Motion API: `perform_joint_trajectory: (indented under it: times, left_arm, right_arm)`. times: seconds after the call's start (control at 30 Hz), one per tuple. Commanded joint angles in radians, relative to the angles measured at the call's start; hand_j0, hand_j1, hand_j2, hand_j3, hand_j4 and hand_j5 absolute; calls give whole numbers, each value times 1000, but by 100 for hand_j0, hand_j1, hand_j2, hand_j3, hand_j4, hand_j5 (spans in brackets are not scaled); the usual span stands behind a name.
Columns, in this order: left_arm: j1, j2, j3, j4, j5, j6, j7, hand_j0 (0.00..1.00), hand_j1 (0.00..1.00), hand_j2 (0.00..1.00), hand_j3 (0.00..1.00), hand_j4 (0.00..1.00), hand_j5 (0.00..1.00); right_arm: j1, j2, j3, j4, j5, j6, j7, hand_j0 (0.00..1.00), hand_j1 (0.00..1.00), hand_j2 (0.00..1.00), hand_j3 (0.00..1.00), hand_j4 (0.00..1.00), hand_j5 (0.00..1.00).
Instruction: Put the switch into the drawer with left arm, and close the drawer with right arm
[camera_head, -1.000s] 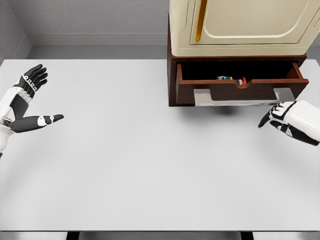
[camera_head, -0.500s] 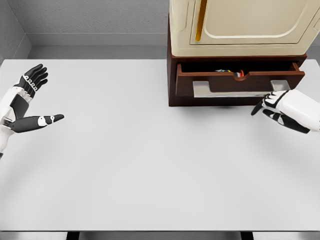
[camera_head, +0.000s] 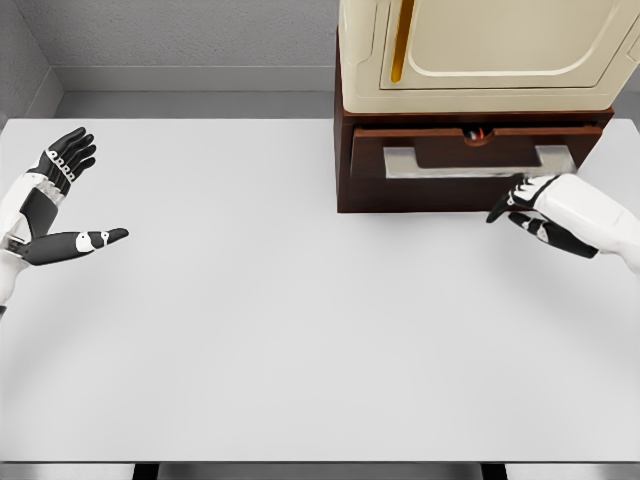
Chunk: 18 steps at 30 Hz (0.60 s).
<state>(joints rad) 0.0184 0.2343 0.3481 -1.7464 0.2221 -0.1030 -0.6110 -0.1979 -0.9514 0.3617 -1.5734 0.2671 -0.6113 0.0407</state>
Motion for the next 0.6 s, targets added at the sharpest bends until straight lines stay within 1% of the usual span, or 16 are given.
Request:
perform_joint_trajectory:
  times: [0.0, 0.1, 0.2, 0.3, 0.4, 0.43, 0.57]
  left_arm:
    - [0, 0, 0, 1, 6, 0, 0, 100, 100, 100, 100, 100, 100]
    - [-3, 3, -1, 2, 6, 0, 0, 100, 100, 100, 100, 100, 100]
    - [-6, 3, -1, 4, 6, 0, 0, 100, 100, 100, 100, 100, 100]
    - [-5, 5, 0, 7, 6, -1, 0, 100, 100, 100, 100, 100, 100]
    - [-5, 2, 0, 5, 6, -1, 0, 100, 100, 100, 100, 100, 100]
    - [-5, 2, 2, 5, 6, -1, 0, 100, 100, 100, 100, 100, 100]
    - [-5, 0, 2, 7, 6, -1, 0, 100, 100, 100, 100, 100, 100]
  right_arm:
    - [0, 10, 6, 12, -6, 0, -1, 49, 49, 49, 49, 49, 49]
    - [-17, 23, 8, 29, -5, 0, -1, 49, 49, 49, 49, 49, 49]
    - [-63, 33, 59, 58, -5, 0, -1, 49, 49, 49, 49, 49, 49]
    - [-78, 46, 60, 72, -5, 0, -1, 49, 49, 49, 49, 49, 49]
    - [-97, 48, 82, 85, -5, 0, -1, 49, 49, 49, 49, 49, 49]
    - [-104, 59, 85, 90, -5, 0, -1, 49, 49, 49, 49, 49, 49]
    - [-104, 46, 82, 87, -6, 0, -1, 50, 50, 50, 50, 50, 50]
